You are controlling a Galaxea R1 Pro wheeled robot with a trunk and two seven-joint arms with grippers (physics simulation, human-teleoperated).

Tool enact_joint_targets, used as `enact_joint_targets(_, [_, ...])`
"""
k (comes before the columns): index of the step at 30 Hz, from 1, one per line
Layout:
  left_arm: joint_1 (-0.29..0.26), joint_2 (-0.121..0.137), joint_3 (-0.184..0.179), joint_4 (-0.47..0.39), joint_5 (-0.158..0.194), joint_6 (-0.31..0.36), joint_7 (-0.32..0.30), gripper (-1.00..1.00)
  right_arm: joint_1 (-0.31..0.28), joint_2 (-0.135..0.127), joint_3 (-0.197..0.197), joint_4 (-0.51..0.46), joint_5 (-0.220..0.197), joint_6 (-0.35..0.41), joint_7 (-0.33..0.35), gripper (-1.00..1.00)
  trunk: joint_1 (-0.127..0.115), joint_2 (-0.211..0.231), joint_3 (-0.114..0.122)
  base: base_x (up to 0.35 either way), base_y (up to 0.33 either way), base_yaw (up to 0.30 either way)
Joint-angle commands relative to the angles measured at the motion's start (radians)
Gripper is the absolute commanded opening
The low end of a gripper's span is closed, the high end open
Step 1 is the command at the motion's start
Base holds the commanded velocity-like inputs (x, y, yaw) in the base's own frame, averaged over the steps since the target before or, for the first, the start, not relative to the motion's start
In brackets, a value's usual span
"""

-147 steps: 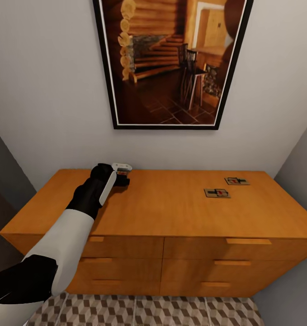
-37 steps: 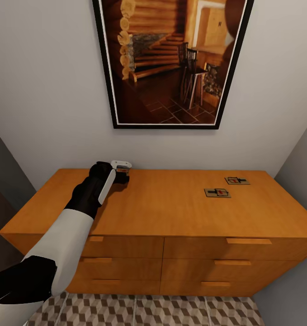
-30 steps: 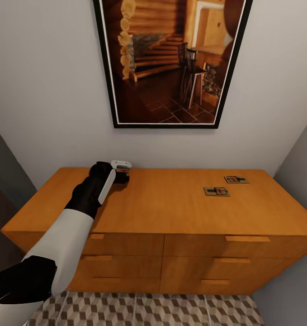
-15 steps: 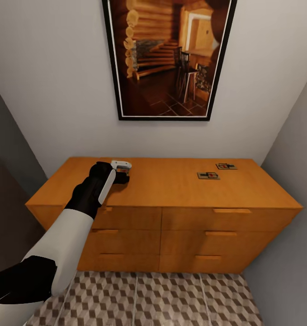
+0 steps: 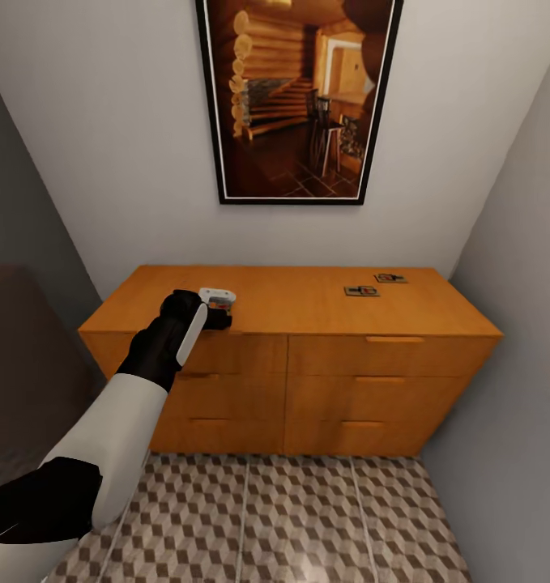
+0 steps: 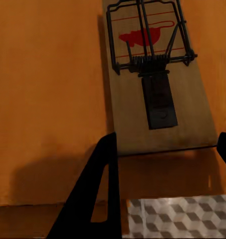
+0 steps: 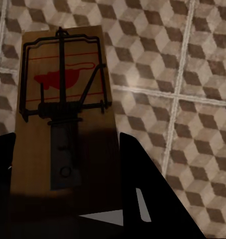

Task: Take the four mousetraps from the cabinet in the bathroom and place them on the bathroom floor. Make sure all four end up on the same floor surface, and ensure that at least two of them are either under or directly next to the same bathroom sink.

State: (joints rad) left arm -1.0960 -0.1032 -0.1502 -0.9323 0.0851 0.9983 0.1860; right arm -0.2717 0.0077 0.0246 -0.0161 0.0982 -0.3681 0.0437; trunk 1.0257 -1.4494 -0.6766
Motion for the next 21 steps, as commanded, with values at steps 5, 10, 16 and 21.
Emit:
enact_joint_targets(5, [-0.001, 0.000, -0.002, 0.000, 0.008, 0.003, 0.009, -1.00, 0.000, 0.000, 0.001, 0.001, 0.005, -0.003, -0.004, -1.00, -0.001, -0.001, -0.001, -0.332, 0.000, 0.000])
enact_joint_targets(10, [-0.001, 0.000, -0.002, 0.000, 0.008, 0.003, 0.009, -1.00, 0.000, 0.000, 0.001, 0.001, 0.005, -0.003, -0.004, -1.00, -0.001, -0.001, -0.001, -0.332, 0.000, 0.000])
enact_joint_targets(16, [-0.001, 0.000, -0.002, 0.001, 0.009, 0.003, 0.009, -1.00, 0.000, 0.000, 0.001, 0.001, 0.005, -0.003, -0.004, -1.00, -0.001, -0.001, -0.001, -0.332, 0.000, 0.000])
enact_joint_targets(21, [-0.001, 0.000, -0.002, 0.001, 0.008, 0.003, 0.009, -1.00, 0.000, 0.000, 0.001, 0.001, 0.005, -0.003, -0.004, -1.00, -0.001, -0.001, -0.001, -0.332, 0.000, 0.000])
